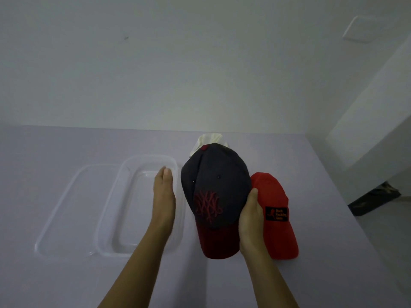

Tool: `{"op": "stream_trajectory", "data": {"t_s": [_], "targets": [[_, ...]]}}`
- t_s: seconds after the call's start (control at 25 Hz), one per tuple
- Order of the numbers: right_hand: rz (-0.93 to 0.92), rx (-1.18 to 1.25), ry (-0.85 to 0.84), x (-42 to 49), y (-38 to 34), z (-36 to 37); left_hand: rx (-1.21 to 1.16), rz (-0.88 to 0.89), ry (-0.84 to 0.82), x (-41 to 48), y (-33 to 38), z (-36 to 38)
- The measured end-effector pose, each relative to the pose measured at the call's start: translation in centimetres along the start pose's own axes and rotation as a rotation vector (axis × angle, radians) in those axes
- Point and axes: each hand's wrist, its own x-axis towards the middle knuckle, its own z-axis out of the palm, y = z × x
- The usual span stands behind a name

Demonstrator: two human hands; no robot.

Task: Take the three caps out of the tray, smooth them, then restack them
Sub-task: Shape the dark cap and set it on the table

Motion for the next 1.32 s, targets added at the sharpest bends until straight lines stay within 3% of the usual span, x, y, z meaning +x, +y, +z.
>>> {"op": "stream_trajectory", "data": {"t_s": [0.08, 0.2, 0.32, 0.4, 0.48, 0.56, 0.64, 0.8, 0.96, 1.12, 1.32], "targets": [[-0.037, -0.002, -0.026, 0.2, -0.3, -0.2, 0.087, 0.101, -0.184, 0.6, 2.0, -0.6], [-0.106, -0.016, -0.040, -0.1, -0.2, -0.1, 0.088, 0.100, -0.439, 0.1, 4.2, -0.6], [-0.361, -0.150, 0.045, -0.8, 0.3, 0.0, 0.035, 0.169, -0.353, -0.4, 5.1, 0.3], [-0.523, -0.248, -0.014, -0.2, 0.1, -0.5, 0.041, 0.215, -0.340, -0.5, 5.2, 0.6], [-0.440, -0.248, -0.285, 0.6, -0.8, -0.9, 0.050, 0.215, -0.410, -0.9, 5.2, 0.8], [-0.219, -0.150, -0.540, 1.4, -1.2, -1.2, 0.059, 0.170, -0.457, -0.6, 4.4, 0.8], [-0.088, 0.025, -0.607, 2.7, -0.4, -1.6, 0.117, 0.137, -0.446, 0.3, 3.0, 1.1], [0.029, 0.031, -0.449, 5.2, 3.6, -2.3, 0.519, 0.176, -0.304, 2.1, -2.1, 2.5], [0.185, -0.193, -0.363, 7.5, 7.9, -2.7, 0.719, 0.064, -0.351, 2.7, -7.7, 3.5], [0.216, -0.186, -0.343, 10.3, 9.8, -2.7, 0.669, -0.036, -0.304, 4.0, -10.6, 4.7], [-0.050, -0.433, -0.254, 11.8, 11.2, -3.0, 0.491, -0.027, -0.162, 5.5, -11.8, 5.0]]}}
